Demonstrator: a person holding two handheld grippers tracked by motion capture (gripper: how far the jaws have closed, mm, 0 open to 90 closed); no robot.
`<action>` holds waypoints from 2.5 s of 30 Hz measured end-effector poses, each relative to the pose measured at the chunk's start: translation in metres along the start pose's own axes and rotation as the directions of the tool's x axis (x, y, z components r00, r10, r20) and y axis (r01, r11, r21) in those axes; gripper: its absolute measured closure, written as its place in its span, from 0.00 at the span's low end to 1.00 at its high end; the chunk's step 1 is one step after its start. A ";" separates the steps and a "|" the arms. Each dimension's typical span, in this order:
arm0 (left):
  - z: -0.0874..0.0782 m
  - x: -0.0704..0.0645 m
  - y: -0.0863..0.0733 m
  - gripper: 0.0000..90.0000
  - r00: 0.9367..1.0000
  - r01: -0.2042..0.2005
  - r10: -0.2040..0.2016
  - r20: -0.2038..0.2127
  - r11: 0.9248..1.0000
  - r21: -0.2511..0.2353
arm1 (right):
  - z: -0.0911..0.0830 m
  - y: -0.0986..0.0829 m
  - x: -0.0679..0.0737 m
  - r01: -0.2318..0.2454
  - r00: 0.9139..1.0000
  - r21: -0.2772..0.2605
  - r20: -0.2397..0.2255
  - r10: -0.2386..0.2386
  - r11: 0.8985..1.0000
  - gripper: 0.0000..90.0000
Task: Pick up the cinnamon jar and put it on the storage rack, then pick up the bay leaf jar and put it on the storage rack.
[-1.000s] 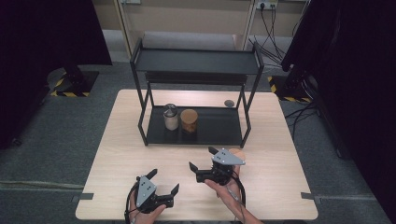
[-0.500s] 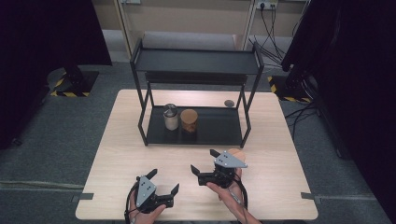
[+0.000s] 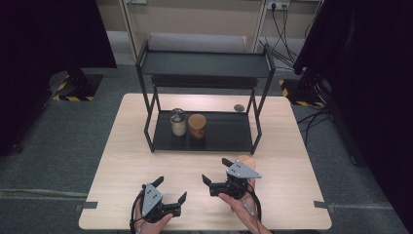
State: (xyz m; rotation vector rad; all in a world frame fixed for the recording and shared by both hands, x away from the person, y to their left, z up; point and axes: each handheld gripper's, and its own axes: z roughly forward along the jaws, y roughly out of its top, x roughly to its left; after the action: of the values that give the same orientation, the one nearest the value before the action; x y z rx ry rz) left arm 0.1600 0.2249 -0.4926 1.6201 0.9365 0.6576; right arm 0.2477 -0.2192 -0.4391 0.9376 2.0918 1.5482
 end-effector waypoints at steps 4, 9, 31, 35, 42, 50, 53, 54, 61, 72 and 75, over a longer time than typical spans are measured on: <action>0.000 0.000 0.000 0.03 1.000 -0.003 0.003 0.002 1.000 0.002 | -0.002 -0.001 0.001 0.002 1.000 0.000 -0.003 -0.002 1.000 0.06; 0.000 0.000 0.000 0.03 1.000 -0.001 0.001 0.000 1.000 -0.001 | -0.006 -0.003 0.002 0.006 1.000 0.000 -0.005 -0.006 1.000 0.06; 0.000 0.000 0.000 0.03 1.000 -0.005 0.005 -0.001 1.000 -0.002 | -0.021 -0.011 -0.001 -0.001 1.000 0.000 0.005 0.001 1.000 0.06; 0.000 -0.001 0.000 0.03 1.000 -0.005 0.005 -0.001 1.000 -0.001 | -0.025 -0.013 -0.001 0.000 1.000 0.000 0.010 0.000 1.000 0.06; 0.000 -0.001 0.000 0.03 1.000 -0.005 0.005 -0.003 1.000 -0.002 | -0.030 -0.016 -0.002 -0.006 1.000 0.004 0.017 0.006 1.000 0.06; 0.000 -0.001 0.000 0.03 1.000 -0.005 0.005 -0.002 1.000 -0.002 | -0.037 -0.020 -0.002 0.002 1.000 0.006 0.031 -0.002 1.000 0.06; 0.000 -0.001 0.000 0.03 1.000 -0.006 0.006 -0.002 1.000 -0.003 | -0.041 -0.021 -0.003 -0.006 0.999 0.005 0.038 0.006 1.000 0.06; 0.000 -0.001 0.000 0.03 1.000 -0.006 0.006 -0.002 1.000 -0.003 | -0.042 -0.022 -0.003 -0.007 0.999 0.004 0.040 0.006 1.000 0.06; 0.000 -0.001 0.000 0.03 1.000 -0.008 0.008 -0.001 1.000 0.001 | -0.049 -0.024 -0.005 -0.007 0.999 -0.001 0.049 0.007 1.000 0.06; 0.000 -0.001 0.000 0.03 1.000 -0.008 0.008 -0.002 1.000 0.003 | -0.062 -0.028 -0.009 -0.028 0.998 -0.007 0.063 0.028 1.000 0.06; 0.000 -0.001 0.000 0.03 1.000 -0.006 0.006 -0.002 1.000 0.001 | -0.065 -0.029 -0.009 -0.030 0.997 -0.008 0.074 0.030 1.000 0.06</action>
State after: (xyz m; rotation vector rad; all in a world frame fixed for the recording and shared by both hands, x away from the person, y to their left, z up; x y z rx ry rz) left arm 0.1599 0.2239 -0.4926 1.6240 0.9343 0.6629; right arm 0.2038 -0.2755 -0.4464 1.0127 2.0285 1.5111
